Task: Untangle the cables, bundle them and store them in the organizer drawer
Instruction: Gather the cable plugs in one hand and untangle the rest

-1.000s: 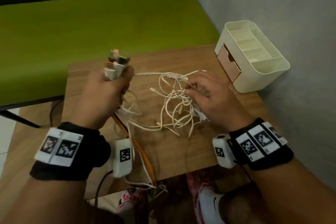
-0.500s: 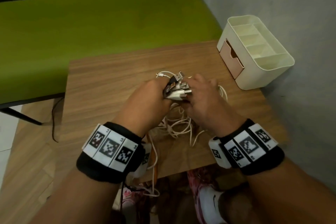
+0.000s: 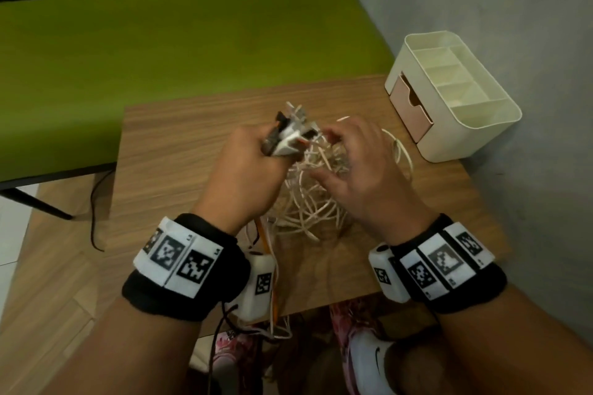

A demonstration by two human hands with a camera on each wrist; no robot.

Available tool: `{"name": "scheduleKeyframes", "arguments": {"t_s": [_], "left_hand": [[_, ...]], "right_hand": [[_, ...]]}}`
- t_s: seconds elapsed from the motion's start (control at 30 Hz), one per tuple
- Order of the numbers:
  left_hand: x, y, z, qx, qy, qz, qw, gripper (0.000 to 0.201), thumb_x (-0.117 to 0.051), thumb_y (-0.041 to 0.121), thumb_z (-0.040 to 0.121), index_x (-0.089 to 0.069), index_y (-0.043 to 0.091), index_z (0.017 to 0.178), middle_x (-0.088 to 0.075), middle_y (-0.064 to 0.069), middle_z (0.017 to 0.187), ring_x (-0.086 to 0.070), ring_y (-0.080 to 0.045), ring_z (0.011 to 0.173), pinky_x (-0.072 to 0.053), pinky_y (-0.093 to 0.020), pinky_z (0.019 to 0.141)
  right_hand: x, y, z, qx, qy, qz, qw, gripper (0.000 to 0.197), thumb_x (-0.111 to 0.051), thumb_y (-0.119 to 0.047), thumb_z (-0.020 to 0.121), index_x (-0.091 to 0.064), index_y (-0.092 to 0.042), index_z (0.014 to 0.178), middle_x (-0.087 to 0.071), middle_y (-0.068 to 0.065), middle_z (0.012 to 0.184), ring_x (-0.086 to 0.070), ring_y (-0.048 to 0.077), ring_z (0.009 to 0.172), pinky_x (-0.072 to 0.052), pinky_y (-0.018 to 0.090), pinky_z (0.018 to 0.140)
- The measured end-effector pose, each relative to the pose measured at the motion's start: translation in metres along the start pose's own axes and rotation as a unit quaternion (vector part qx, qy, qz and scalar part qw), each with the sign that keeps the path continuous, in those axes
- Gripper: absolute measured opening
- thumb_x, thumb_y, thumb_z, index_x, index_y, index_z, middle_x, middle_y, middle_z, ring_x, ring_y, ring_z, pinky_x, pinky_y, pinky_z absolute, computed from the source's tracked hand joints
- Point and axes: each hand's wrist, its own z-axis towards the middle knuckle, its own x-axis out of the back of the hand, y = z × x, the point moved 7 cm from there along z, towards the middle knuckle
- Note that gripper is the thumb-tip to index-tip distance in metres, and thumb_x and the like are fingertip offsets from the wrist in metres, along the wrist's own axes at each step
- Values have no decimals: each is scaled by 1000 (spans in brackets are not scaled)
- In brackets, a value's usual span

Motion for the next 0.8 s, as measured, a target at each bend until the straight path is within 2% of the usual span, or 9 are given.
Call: {"name": "scheduleKeyframes", "arguments": {"t_s": [0.07, 0.13, 0.2, 0.37, 0.47, 0.6, 0.67, 0.73, 0.8], "left_hand": [[12, -3, 1, 3, 36, -53, 998, 27, -64, 22, 93, -65, 11, 69, -43, 10, 41, -32, -6, 39, -26, -26, 44], [20, -8, 2, 7, 45, -104, 994, 32, -63, 29, 94, -65, 9, 69, -42, 11, 43, -30, -9, 40, -24, -28, 48], [21, -12, 3, 14, 39, -137, 990, 33, -62, 31, 92, -63, 9, 68, -41, 11, 45, -27, -10, 40, -22, -29, 49], [26, -24, 6, 51, 50, -197, 978, 32, -61, 27, 92, -62, 15, 61, -27, 4, 48, -18, -14, 41, -18, -23, 44], [34, -30, 7, 68, 59, -213, 973, 30, -62, 27, 88, -61, 15, 60, -26, 4, 48, -18, -13, 40, -18, -22, 43], [28, -29, 8, 60, 44, -214, 974, 30, -61, 26, 88, -61, 12, 62, -22, 1, 50, -15, -15, 43, -17, -23, 44], [27, -28, 8, 57, 39, -212, 975, 30, -61, 24, 90, -60, 11, 63, -21, 1, 50, -14, -16, 43, -17, -23, 44], [28, -27, 6, 55, 42, -228, 971, 31, -60, 21, 91, -59, 12, 61, -22, 2, 50, -14, -15, 42, -17, -22, 43], [31, -25, 6, 55, 52, -248, 966, 34, -59, 15, 94, -58, 12, 60, -23, 2, 50, -14, -13, 41, -16, -20, 42]], "right_hand": [[0, 2, -1, 20, 13, 14, 1000, 39, -74, -21, 84, -57, -16, 119, -44, -1, 122, -42, 14, 116, -38, 28, 101], [2, 5, -2, 19, 18, 45, 999, 34, -73, -11, 84, -60, -17, 114, -37, 2, 132, -37, 11, 125, -33, 10, 103], [5, 11, -1, 1, 12, 64, 998, 31, -73, -9, 84, -61, -18, 112, -32, -3, 135, -34, 6, 129, -29, 3, 102], [9, 24, 1, -48, -51, 122, 990, 58, -67, -16, 92, -45, -29, 144, -49, -18, 129, -46, -11, 118, -41, 13, 104], [18, 35, 1, -104, -31, 166, 980, 57, -64, -12, 94, -46, -33, 143, -53, -28, 115, -51, -22, 106, -44, 5, 92], [22, 42, 2, -131, 42, 185, 973, 30, -64, -10, 94, -64, -26, 120, -67, -21, 101, -62, -11, 94, -49, 8, 78], [24, 50, 1, -173, 69, 181, 966, 17, -62, -18, 96, -63, -33, 105, -68, -14, 92, -63, 0, 85, -53, 20, 72], [25, 55, 0, -197, 67, 145, 967, 3, -60, -26, 98, -61, -28, 98, -67, -4, 86, -62, 13, 79, -51, 35, 72], [20, 59, 0, -215, 39, 114, 969, 11, -57, -29, 99, -63, -20, 98, -66, 0, 84, -62, 19, 79, -51, 38, 71]]}}
